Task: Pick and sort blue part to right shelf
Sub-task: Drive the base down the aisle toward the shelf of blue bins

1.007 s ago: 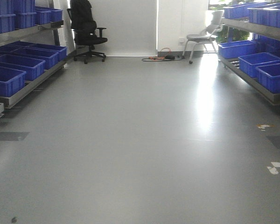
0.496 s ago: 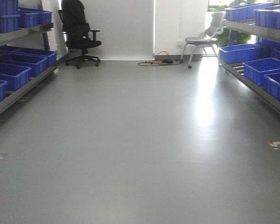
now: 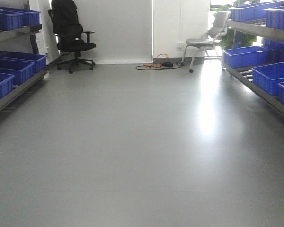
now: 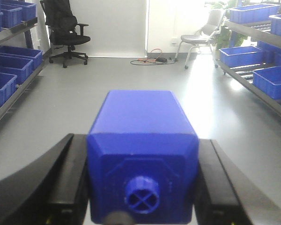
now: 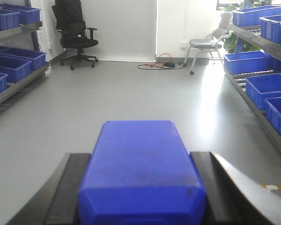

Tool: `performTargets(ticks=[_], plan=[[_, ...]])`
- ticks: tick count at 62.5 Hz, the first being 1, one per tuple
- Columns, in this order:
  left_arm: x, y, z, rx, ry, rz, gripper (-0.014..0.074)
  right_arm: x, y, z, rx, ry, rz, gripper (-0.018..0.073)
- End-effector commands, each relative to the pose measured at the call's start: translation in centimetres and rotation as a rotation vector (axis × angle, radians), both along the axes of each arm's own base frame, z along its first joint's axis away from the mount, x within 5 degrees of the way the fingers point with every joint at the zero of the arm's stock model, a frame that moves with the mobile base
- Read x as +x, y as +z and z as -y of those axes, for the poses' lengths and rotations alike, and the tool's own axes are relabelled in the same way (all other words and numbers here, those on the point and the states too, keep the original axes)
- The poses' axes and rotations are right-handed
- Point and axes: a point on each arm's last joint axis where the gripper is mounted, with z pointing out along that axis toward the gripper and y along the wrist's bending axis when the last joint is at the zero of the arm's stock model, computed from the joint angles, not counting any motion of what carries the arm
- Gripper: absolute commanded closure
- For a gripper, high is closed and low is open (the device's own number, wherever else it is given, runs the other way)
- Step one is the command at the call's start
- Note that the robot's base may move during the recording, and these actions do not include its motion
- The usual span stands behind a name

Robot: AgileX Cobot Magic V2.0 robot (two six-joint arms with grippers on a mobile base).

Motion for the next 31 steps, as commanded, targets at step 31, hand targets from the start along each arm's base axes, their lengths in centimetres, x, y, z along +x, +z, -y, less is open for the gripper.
performTargets(ticks=[31], plan=[[0.03, 1.68, -0.09, -0.013, 0.010, 0.103, 0.0210, -0.10, 1.81, 0.04, -0.013, -0.006, 0.118, 0.0153]])
